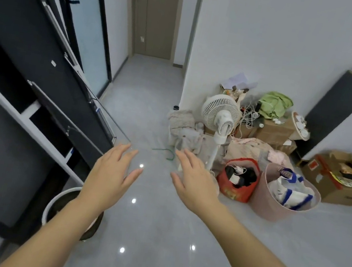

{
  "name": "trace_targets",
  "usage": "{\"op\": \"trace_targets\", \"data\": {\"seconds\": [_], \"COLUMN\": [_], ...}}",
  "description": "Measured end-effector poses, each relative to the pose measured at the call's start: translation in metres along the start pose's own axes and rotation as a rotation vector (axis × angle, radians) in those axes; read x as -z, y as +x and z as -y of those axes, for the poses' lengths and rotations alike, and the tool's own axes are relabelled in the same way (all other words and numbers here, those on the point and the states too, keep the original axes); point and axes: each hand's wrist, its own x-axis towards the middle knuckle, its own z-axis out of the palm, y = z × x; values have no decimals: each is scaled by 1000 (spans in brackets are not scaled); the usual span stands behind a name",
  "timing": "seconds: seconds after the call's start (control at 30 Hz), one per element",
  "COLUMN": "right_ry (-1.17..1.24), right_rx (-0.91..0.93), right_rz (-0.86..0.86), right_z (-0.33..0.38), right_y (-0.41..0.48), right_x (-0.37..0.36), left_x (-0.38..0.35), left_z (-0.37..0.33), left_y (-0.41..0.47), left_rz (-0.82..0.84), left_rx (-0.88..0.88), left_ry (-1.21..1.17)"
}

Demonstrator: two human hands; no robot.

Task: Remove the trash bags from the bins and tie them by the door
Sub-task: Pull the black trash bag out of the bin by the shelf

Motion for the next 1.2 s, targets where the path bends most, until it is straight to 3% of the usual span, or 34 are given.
{"op": "trace_targets", "data": {"seconds": [0.43, 0.8, 0.93, 1.2], "right_ry": [45, 105, 126, 169], "right_rx": [27, -158, -242, -285], "right_rz": [374, 550, 615, 655], "right_z": [55, 121, 128, 98], "right_y": [134, 173, 174, 168], "right_x": [-163, -338, -425, -623], "left_x": [-64, -122, -174, -330], "left_z": [184, 368, 435, 542], "left_y": [26, 16, 0, -46], "left_rz": [137, 338, 417, 386], "left_rx": [344, 415, 470, 604], "left_ry": [-32, -15, 2, -44]}}
